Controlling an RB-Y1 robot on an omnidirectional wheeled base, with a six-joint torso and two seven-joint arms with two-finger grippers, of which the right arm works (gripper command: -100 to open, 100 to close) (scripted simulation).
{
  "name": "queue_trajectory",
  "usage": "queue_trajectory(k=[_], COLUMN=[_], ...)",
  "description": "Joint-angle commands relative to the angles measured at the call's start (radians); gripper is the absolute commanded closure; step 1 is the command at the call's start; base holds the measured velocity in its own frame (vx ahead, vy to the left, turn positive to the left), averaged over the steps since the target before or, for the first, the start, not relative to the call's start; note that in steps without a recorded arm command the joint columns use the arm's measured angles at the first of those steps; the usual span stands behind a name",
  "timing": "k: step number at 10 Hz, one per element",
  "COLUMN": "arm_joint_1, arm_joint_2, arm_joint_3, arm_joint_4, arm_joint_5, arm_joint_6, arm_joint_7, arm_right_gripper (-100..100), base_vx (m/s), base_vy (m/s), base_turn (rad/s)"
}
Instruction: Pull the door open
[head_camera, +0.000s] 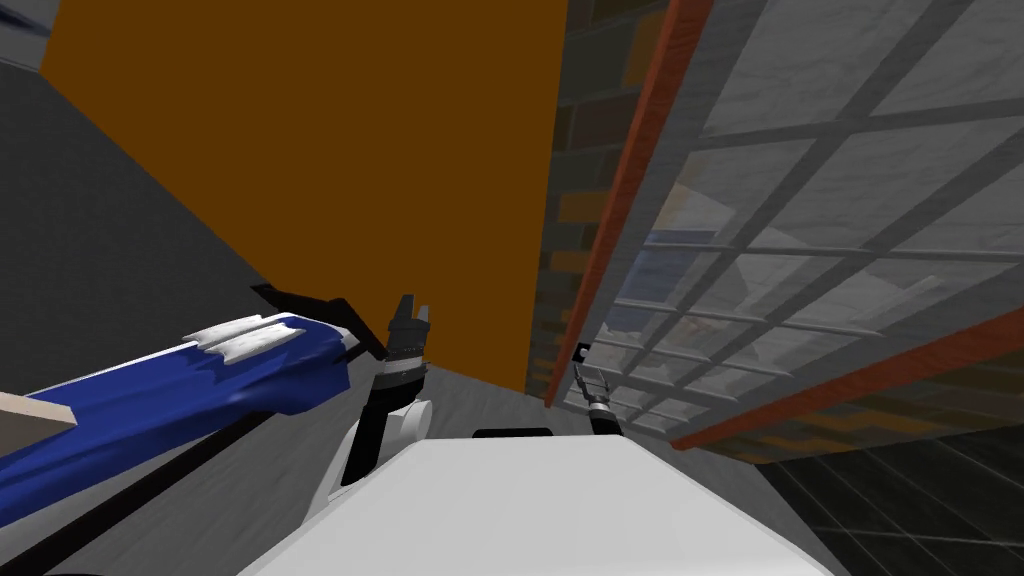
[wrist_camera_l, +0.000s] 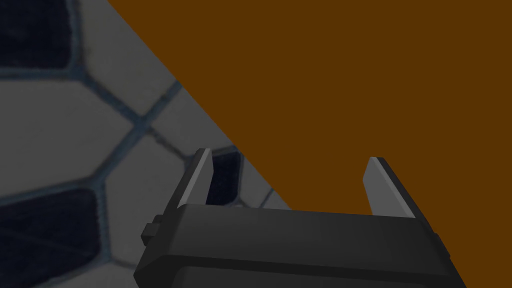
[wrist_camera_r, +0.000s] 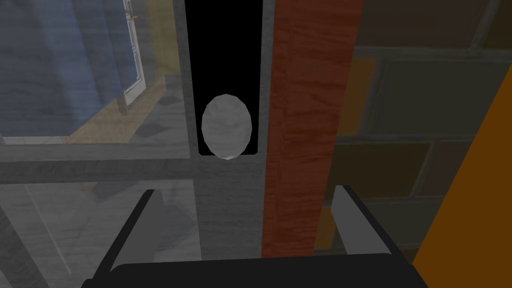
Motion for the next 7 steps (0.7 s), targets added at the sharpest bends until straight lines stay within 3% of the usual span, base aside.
queue_trajectory(k=[1,5,7], arm_joint_1=[-0.007,-0.067,-0.090], arm_joint_2=[-0.002,-0.001,-0.001], arm_joint_3=[-0.029,-0.125,-0.162], arm_joint_4=[0.008,0.083,0.111], arm_joint_5=[-0.014,-0.061,-0.079], arm_joint_6=[0.003,-0.001,-0.003], arm_joint_7=[0.008,0.036,0.046], arm_right_gripper=[-100,-100,-100], base_vx=[0.011,0.016,0.012], base_vy=[-0.034,-0.051,-0.070], base_turn=[0.200,0.306,0.214])
